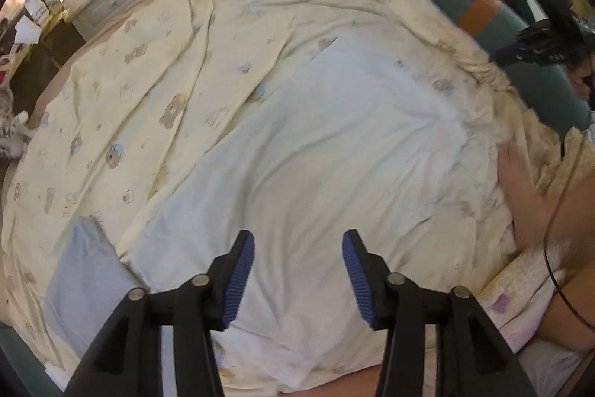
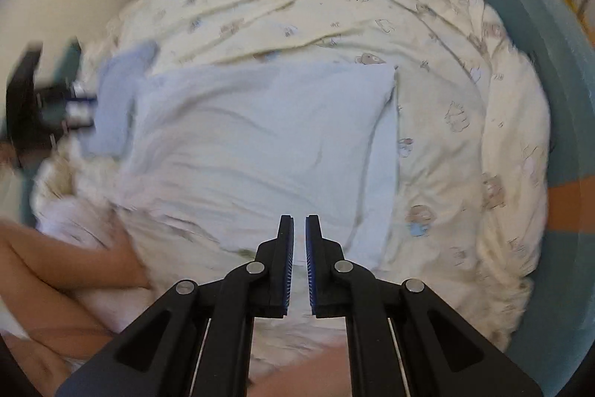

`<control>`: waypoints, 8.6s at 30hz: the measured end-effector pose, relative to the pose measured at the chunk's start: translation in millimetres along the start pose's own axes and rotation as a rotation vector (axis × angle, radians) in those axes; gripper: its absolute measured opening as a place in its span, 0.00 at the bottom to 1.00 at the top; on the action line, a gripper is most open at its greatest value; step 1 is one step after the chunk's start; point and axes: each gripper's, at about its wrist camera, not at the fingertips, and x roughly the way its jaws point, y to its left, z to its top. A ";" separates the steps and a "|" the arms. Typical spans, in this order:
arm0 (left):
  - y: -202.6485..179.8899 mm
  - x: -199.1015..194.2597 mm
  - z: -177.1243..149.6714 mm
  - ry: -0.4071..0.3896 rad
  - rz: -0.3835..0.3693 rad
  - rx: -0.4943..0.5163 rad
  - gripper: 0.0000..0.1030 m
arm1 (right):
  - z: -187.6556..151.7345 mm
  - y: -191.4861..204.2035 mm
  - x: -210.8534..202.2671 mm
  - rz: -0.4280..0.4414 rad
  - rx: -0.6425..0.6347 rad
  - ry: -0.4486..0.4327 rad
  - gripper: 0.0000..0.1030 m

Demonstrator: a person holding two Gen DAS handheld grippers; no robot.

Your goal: Fold clothes

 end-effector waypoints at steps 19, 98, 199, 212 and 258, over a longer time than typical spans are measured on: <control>-95.8 197.5 191.7 0.043 -0.057 0.235 0.77 | -71.5 -47.8 144.9 0.316 0.059 -0.101 0.42; -117.5 168.7 326.2 0.171 -0.266 0.918 0.05 | 113.7 18.4 234.5 0.412 -0.292 0.014 0.51; 200.8 67.7 -268.1 -0.168 -0.312 -0.948 0.58 | 40.2 287.2 332.4 0.553 -0.169 0.408 0.79; 206.9 112.4 -301.3 -0.267 -0.600 -1.142 0.58 | 16.1 249.3 358.3 0.797 0.166 0.432 0.79; 186.7 135.3 -273.0 -0.209 -0.722 -0.972 0.61 | 23.1 265.6 374.0 0.768 0.094 0.472 0.86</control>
